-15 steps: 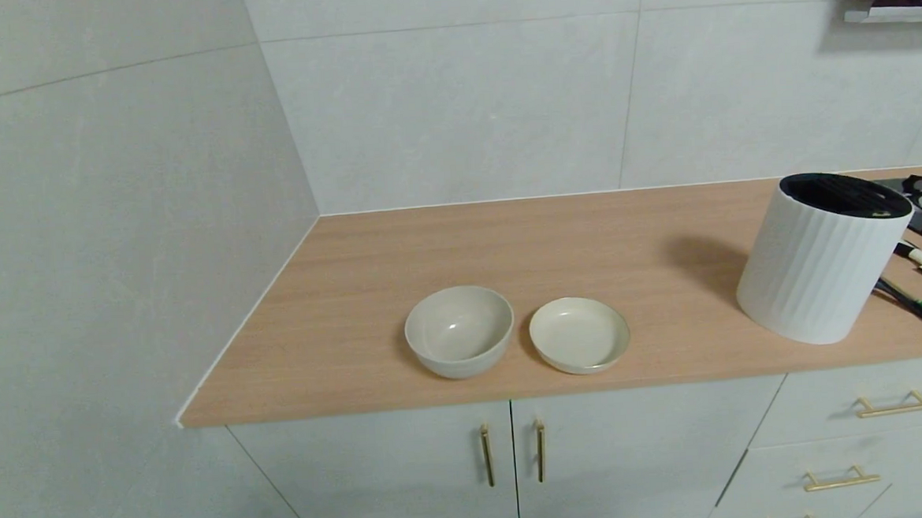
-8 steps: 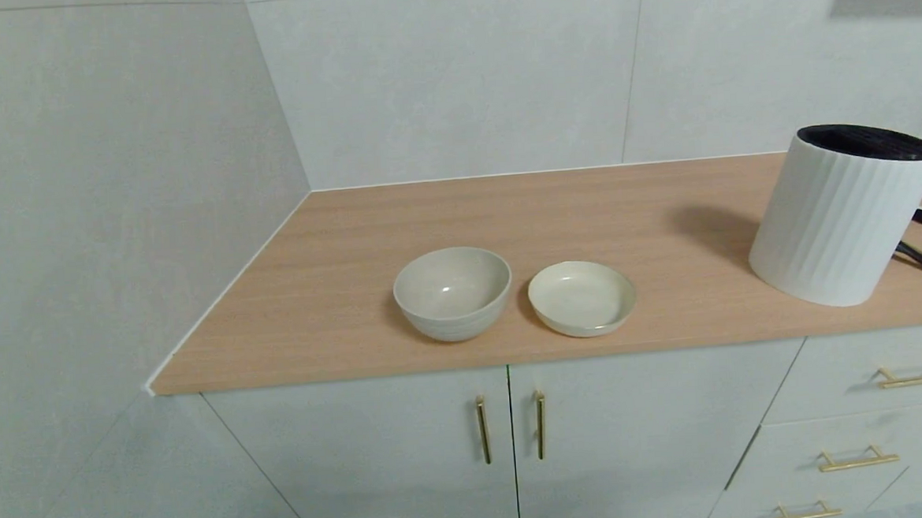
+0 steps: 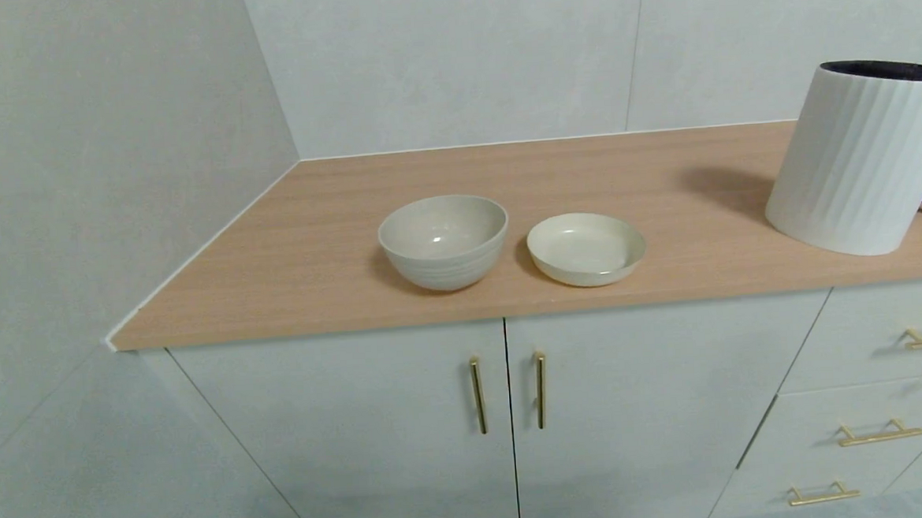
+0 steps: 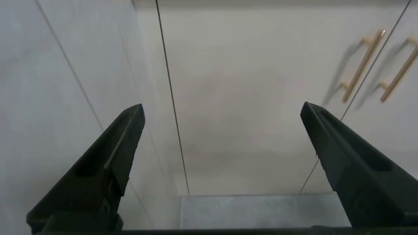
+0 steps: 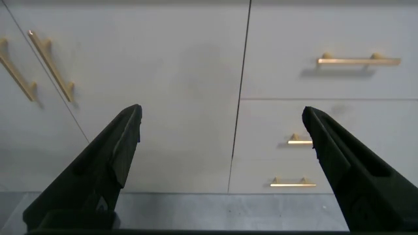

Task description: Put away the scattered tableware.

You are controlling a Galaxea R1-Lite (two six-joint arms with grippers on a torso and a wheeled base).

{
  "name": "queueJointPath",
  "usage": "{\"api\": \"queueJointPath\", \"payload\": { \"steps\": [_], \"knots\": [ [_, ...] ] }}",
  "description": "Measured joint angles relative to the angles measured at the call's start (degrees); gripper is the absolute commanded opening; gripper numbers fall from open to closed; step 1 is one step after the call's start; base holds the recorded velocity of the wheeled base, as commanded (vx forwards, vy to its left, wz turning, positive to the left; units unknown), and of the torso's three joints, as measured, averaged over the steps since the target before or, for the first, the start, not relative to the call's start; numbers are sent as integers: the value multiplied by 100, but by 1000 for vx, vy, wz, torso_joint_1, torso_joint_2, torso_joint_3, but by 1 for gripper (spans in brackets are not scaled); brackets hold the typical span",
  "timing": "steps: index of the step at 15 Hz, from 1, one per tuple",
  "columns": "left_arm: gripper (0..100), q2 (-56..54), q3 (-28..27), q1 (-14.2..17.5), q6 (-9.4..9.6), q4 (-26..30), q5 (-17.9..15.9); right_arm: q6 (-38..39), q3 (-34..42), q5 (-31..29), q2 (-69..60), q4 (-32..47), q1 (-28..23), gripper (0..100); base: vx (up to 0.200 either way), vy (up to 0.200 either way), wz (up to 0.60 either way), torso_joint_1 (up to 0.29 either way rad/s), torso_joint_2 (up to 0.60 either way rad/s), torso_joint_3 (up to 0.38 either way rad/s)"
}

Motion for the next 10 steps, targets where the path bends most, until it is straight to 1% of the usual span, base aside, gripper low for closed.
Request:
{"api": "queueJointPath", "payload": {
  "steps": [6,9,10],
  "knots": [
    [100,0,0,0,-4,0,-5,1,0,-2,0,-2,2,100,0,0,0,-156,460,303],
    [100,0,0,0,2,5,-7,1,0,-2,0,0,2,100,0,0,0,-128,448,318],
    [100,0,0,0,2,13,-5,1,0,0,0,0,2,100,0,0,0,-76,286,212]
  ]
}}
